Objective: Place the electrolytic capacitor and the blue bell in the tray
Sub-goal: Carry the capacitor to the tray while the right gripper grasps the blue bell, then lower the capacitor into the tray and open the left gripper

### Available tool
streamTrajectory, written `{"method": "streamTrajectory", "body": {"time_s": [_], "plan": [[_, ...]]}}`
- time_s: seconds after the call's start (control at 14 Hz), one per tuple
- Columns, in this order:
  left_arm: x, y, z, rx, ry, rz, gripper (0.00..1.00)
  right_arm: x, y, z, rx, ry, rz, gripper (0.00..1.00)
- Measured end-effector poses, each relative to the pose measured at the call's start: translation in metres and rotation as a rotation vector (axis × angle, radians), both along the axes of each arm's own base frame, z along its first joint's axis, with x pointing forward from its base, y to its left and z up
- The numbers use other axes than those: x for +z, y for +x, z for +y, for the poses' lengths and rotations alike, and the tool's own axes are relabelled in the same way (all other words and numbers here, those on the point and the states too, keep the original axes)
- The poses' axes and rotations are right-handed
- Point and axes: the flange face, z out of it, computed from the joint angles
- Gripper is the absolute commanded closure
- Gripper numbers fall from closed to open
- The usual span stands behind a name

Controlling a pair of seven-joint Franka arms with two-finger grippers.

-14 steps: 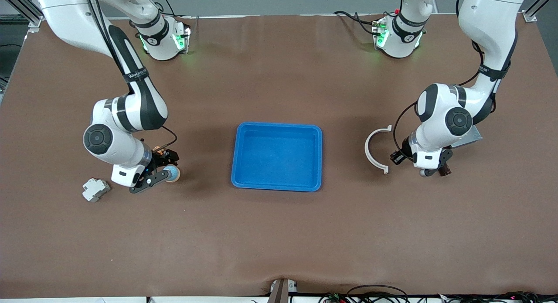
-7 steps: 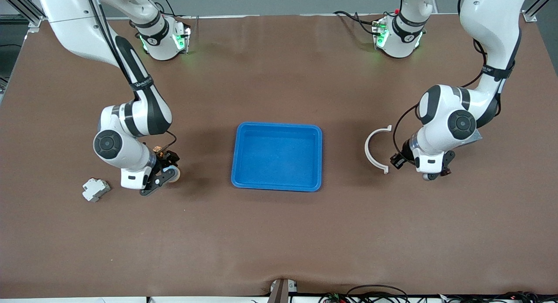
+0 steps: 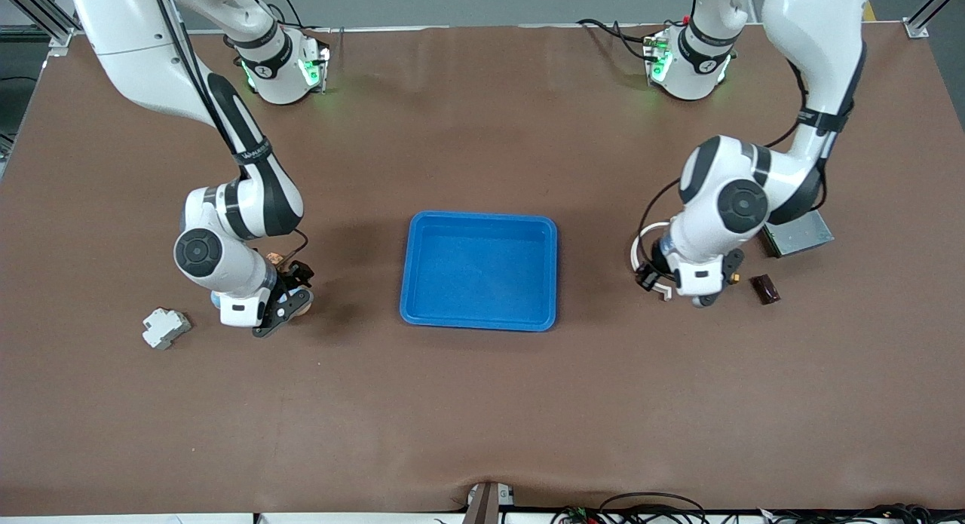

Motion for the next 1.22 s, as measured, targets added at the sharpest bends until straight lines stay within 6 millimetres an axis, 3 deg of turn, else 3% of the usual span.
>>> {"method": "streamTrajectory", "body": {"time_s": [0.21, 0.79, 0.86, 0.93, 1.07, 1.22], "plan": [[0.005, -0.015, -0.06, 0.09, 0.002, 0.009, 1.0, -0.01, -0.002, 0.0, 0.004, -0.001, 0.007, 0.0], [-0.041, -0.04, -0.18, 0.322, 0.006, 0.066, 1.0, -0.023, -0.006, -0.001, 0.008, -0.005, 0.03, 0.0], [-0.047, -0.044, -0.192, 0.328, 0.008, 0.073, 1.0, -0.023, -0.007, -0.001, 0.008, -0.006, 0.031, 0.11], [-0.054, -0.048, -0.198, 0.332, 0.012, 0.079, 1.0, -0.024, -0.007, -0.001, 0.009, -0.006, 0.031, 0.28], [-0.069, -0.053, -0.203, 0.333, 0.026, 0.097, 0.97, -0.024, -0.007, -0.001, 0.009, -0.005, 0.031, 0.57], [-0.086, -0.056, -0.201, 0.341, 0.044, 0.118, 0.58, -0.022, -0.006, -0.001, 0.009, -0.005, 0.028, 0.8]]}}
